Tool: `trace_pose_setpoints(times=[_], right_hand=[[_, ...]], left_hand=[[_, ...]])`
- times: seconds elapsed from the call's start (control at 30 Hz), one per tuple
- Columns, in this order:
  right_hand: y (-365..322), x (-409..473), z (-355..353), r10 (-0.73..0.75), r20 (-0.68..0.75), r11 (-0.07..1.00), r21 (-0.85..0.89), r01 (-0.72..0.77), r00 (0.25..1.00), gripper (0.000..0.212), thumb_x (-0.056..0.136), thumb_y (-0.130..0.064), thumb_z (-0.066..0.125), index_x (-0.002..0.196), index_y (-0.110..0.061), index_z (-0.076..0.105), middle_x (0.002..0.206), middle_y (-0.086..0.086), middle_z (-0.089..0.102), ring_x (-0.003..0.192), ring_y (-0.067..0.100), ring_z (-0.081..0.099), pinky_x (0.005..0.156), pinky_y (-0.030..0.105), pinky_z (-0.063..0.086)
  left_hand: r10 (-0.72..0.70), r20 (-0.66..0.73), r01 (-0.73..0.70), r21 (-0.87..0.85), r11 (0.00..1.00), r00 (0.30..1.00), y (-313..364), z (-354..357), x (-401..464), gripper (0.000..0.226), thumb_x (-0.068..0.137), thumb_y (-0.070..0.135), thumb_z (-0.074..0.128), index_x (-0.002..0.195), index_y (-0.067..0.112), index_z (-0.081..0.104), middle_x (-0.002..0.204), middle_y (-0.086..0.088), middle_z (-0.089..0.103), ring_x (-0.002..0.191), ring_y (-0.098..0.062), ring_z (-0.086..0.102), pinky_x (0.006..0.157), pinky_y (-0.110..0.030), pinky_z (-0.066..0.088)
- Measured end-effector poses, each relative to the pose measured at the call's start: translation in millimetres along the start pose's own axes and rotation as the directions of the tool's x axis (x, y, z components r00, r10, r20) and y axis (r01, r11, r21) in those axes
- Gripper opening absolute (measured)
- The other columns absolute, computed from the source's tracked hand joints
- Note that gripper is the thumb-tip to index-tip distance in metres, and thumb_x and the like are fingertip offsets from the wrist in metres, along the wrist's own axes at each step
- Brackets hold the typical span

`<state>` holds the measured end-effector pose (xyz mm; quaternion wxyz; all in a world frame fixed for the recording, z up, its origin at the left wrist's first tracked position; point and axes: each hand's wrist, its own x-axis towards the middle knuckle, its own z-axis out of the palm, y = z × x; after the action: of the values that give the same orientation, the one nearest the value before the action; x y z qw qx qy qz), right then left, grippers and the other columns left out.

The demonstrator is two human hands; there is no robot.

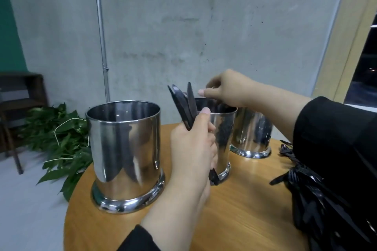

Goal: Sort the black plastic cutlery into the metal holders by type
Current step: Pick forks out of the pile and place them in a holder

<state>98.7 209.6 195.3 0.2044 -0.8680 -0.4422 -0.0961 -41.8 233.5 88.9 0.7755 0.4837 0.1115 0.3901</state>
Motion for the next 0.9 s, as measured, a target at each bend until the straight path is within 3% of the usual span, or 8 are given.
trace_pose_setpoints(times=[0.13,0.23,0.33,0.5,0.57,0.7,0.77,0.9], right_hand=[[14.8,-40.9,-17.0,-0.029,-0.251,0.922,0.368,0.123,0.968,0.052,0.098,-0.059,0.05,0.099,-0.013,0.074,0.069,0.001,0.063,0.062,0.016,0.055,0.065,0.034,0.048],[31.3,-80.8,-19.7,-0.064,-0.01,0.727,0.685,0.053,0.998,0.056,0.086,-0.067,0.057,0.097,-0.015,0.073,0.061,0.002,0.049,0.058,0.018,0.044,0.055,0.028,0.04],[47.2,-104.5,-16.0,-0.145,0.241,0.63,0.77,-0.098,0.959,0.075,0.08,-0.061,0.07,0.107,0.008,0.064,0.059,0.006,0.048,0.049,0.018,0.048,0.049,0.025,0.039],[48.7,-129.4,-22.4,-0.205,0.262,0.616,0.783,-0.084,0.943,0.038,0.087,-0.041,0.068,0.1,-0.006,0.074,0.069,0.019,0.049,0.04,0.021,0.051,0.04,0.024,0.044],[51.4,-131.4,-24.1,-0.18,0.21,0.669,0.743,-0.037,0.961,0.046,0.088,-0.041,0.069,0.083,0.005,0.063,0.066,0.019,0.045,0.04,0.023,0.046,0.041,0.025,0.037],[64.5,-126.7,-34.7,-0.023,-0.014,0.623,0.782,0.025,1.0,0.033,0.092,-0.033,0.069,0.071,-0.009,0.059,0.06,0.006,0.038,0.056,0.017,0.027,0.053,0.032,0.022],[72.2,-125.0,-42.1,0.052,-0.086,0.565,0.824,0.041,0.995,0.03,0.094,-0.029,0.069,0.08,-0.006,0.056,0.066,0.005,0.03,0.06,0.017,0.021,0.052,0.028,0.023],[78.2,-127.3,-45.3,0.052,-0.066,0.51,0.86,0.031,0.996,0.038,0.095,-0.029,0.066,0.061,-0.017,0.055,0.061,0.003,0.03,0.056,0.015,0.027,0.051,0.025,0.027]], left_hand=[[-0.093,0.233,0.061,0.14,0.988,0.968,-3.8,3.8,-8.4,0.036,0.099,0.031,0.063,0.068,0.014,0.057,0.048,0.0,0.034,0.038,-0.013,0.027,0.036,-0.02,0.022],[-0.216,0.387,0.152,0.19,0.97,0.896,-2.9,10.4,-15.1,0.035,0.099,0.026,0.062,0.065,0.015,0.058,0.05,0.0,0.03,0.039,-0.012,0.024,0.035,-0.02,0.019],[-0.321,0.491,0.228,0.241,0.943,0.81,0.5,18.7,-21.5,0.031,0.099,0.021,0.059,0.07,0.012,0.058,0.052,0.0,0.028,0.038,-0.009,0.023,0.035,-0.019,0.015],[-0.435,0.58,0.276,0.345,0.897,0.689,0.5,32.6,-32.5,0.027,0.099,0.021,0.058,0.073,0.012,0.059,0.052,0.002,0.029,0.037,-0.007,0.025,0.035,-0.018,0.018],[-0.442,0.565,0.27,0.365,0.891,0.697,-1.1,36.7,-34.1,0.025,0.098,0.024,0.061,0.076,0.013,0.061,0.053,0.001,0.032,0.04,-0.009,0.029,0.037,-0.019,0.023],[-0.335,0.491,0.077,0.473,0.878,0.804,-5.4,37.9,-29.5,0.017,0.095,0.031,0.07,0.088,0.017,0.064,0.057,0.002,0.046,0.047,-0.014,0.038,0.047,-0.025,0.038],[-0.264,0.454,0.037,0.451,0.892,0.851,-8.3,37.7,-27.7,0.019,0.095,0.032,0.072,0.087,0.017,0.064,0.057,0.006,0.042,0.046,-0.012,0.032,0.045,-0.024,0.03],[-0.198,0.365,0.102,0.264,0.959,0.91,-14.1,51.3,-34.4,0.042,0.091,0.053,0.069,0.093,0.011,0.068,0.059,0.005,0.038,0.046,-0.01,0.022,0.045,-0.026,0.016]])
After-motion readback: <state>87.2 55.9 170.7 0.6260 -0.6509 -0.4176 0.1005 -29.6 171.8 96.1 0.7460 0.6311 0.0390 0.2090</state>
